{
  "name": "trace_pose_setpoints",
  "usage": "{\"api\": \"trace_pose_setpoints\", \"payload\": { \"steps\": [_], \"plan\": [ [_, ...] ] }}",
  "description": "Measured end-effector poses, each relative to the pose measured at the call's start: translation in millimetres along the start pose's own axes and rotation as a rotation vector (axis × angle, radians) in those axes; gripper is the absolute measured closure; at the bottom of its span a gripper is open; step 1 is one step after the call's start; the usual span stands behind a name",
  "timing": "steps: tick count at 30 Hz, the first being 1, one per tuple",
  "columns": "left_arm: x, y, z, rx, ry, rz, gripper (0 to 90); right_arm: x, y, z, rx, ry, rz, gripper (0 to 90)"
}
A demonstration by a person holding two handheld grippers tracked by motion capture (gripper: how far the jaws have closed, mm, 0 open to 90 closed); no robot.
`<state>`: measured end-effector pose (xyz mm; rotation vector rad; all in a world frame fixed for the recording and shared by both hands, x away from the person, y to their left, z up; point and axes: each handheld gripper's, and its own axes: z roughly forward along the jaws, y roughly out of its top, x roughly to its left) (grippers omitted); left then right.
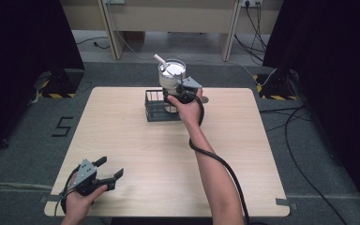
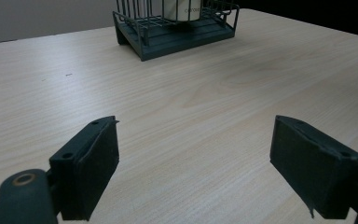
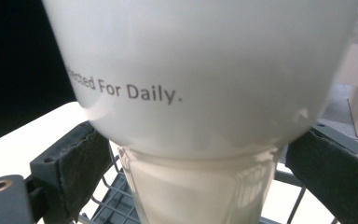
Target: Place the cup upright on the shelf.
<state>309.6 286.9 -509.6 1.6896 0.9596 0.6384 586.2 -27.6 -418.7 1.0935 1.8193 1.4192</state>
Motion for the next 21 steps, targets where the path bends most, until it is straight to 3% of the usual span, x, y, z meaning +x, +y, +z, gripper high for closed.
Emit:
{"api": "trace_pose_setpoints", "payload": {
  "steps": [12,21],
  "plan": [
    [-0.9,-0.4,0.6,0.005,0.005,0.004,15.0,-7.2,-5.0,-17.4,-0.002,-0.006,0.007,8.6],
    [-1.5,-0.7,1.0,0.008,0.005,0.008,15.0,-16.1,-7.8,-40.2,-0.01,-0.008,0.03,9.8]
  ]
}}
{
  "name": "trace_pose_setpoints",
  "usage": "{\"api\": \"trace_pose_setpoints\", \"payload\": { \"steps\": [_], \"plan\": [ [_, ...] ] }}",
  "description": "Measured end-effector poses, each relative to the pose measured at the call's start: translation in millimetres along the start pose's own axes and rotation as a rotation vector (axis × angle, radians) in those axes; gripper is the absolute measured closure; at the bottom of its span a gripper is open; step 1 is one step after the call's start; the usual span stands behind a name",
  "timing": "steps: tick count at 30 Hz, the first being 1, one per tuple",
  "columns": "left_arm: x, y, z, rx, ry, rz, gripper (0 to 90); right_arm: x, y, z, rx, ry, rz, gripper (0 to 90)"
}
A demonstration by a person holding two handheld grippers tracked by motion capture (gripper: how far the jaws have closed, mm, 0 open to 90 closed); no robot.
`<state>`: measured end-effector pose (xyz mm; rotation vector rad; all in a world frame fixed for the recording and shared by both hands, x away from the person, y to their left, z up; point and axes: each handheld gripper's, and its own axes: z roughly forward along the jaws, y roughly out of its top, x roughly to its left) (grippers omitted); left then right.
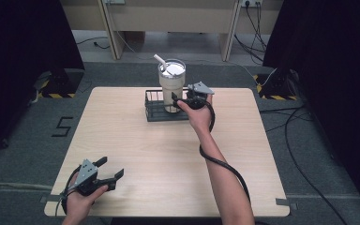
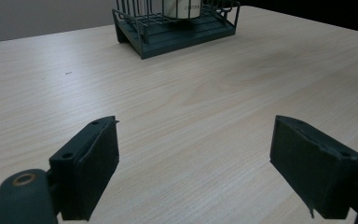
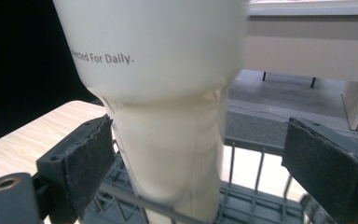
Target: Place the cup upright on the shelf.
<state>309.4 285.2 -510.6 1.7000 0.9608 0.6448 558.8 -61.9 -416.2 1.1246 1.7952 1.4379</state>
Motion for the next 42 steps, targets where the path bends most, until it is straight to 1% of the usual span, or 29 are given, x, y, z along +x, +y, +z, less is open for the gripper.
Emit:
{"api": "trace_pose_setpoints", "payload": {
  "steps": [4,7,11,12,13,14,19,31,34,36,38,39,40,42],
  "plan": [
    [-0.4,0.0,0.2,0.004,0.001,0.004,15.0,-3.4,-2.7,-11.8,0.003,0.0,-0.003,10.1],
    [-0.9,-0.1,0.4,0.005,0.001,0.005,15.0,-5.0,-5.6,-20.5,0.011,0.003,-0.015,10.2],
    [-1.1,-0.2,0.2,0.006,0.003,0.006,15.0,-7.9,-9.1,-32.1,0.013,0.002,-0.006,10.8],
    [-1.1,-0.2,0.1,0.006,0.004,0.006,14.9,-8.4,-9.5,-34.2,0.013,0.003,-0.008,10.8],
    [-1.2,-0.2,0.1,0.005,0.004,0.006,15.0,-9.0,-10.6,-40.1,0.012,0.006,-0.012,10.8],
    [-1.3,-0.3,0.2,0.005,0.004,0.007,15.0,-9.0,-10.6,-40.1,0.012,0.006,-0.012,10.8],
    [-1.6,-0.4,0.2,0.008,0.004,0.01,15.0,-10.7,-15.9,-55.0,0.008,0.01,-0.012,10.9],
    [-2.0,-0.8,0.0,0.011,0.006,0.009,15.0,-15.3,-37.6,-96.1,0.001,0.012,0.011,11.4],
    [-1.7,-0.7,-0.8,0.008,0.01,0.011,15.0,-16.0,-42.9,-108.2,0.0,0.016,0.013,11.4],
    [-1.5,-1.0,-0.9,0.009,0.01,0.012,15.0,-17.2,-47.7,-116.7,0.003,0.013,0.004,11.6],
    [-1.8,-1.0,-0.5,0.01,0.01,0.013,15.0,-18.8,-53.1,-125.6,0.007,0.009,0.008,11.6],
    [-2.1,-0.9,-0.4,0.011,0.009,0.015,15.0,-20.8,-58.4,-134.2,0.006,0.004,0.01,11.7],
    [-2.3,-0.9,-0.4,0.012,0.009,0.017,15.0,-20.8,-58.4,-134.2,0.006,0.004,0.01,11.7],
    [-2.5,-0.9,-0.4,0.012,0.009,0.018,15.0,-22.3,-63.5,-142.5,0.004,0.0,0.017,11.9]
  ]
}}
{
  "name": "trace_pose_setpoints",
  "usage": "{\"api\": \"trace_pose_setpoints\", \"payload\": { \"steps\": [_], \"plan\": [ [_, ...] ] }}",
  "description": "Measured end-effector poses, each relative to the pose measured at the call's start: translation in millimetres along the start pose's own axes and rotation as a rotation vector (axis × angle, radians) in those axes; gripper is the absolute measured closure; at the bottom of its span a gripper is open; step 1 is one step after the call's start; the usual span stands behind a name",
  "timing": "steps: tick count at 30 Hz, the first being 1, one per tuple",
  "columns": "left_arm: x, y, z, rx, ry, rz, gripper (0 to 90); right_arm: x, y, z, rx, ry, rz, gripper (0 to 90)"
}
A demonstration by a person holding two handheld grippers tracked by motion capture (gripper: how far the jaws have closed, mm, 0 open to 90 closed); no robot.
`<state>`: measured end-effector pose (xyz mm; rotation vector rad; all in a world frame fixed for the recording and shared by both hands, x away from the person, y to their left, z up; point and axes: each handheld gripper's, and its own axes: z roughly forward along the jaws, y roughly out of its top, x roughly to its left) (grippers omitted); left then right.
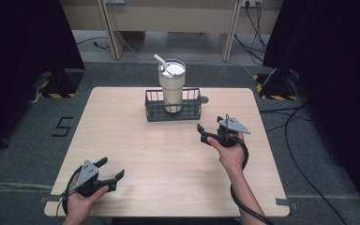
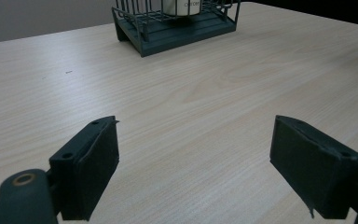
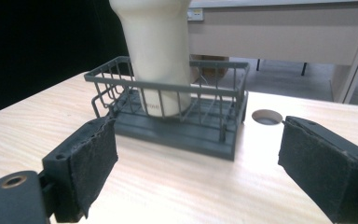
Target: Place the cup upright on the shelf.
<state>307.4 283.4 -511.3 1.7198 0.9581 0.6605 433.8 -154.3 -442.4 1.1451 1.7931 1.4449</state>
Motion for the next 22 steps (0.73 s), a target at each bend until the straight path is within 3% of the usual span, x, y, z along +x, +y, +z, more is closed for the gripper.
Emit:
{"api": "trace_pose_setpoints", "payload": {
  "steps": [11,22],
  "plan": [
    [0.1,-0.8,0.4,0.006,0.006,-0.001,15.0,-7.8,-26.8,-33.5,0.009,-0.017,0.007,13.7],
    [0.3,-0.8,0.6,0.006,0.007,0.0,15.0,-8.2,-36.4,-57.4,0.01,-0.025,-0.003,19.2]
  ]
}}
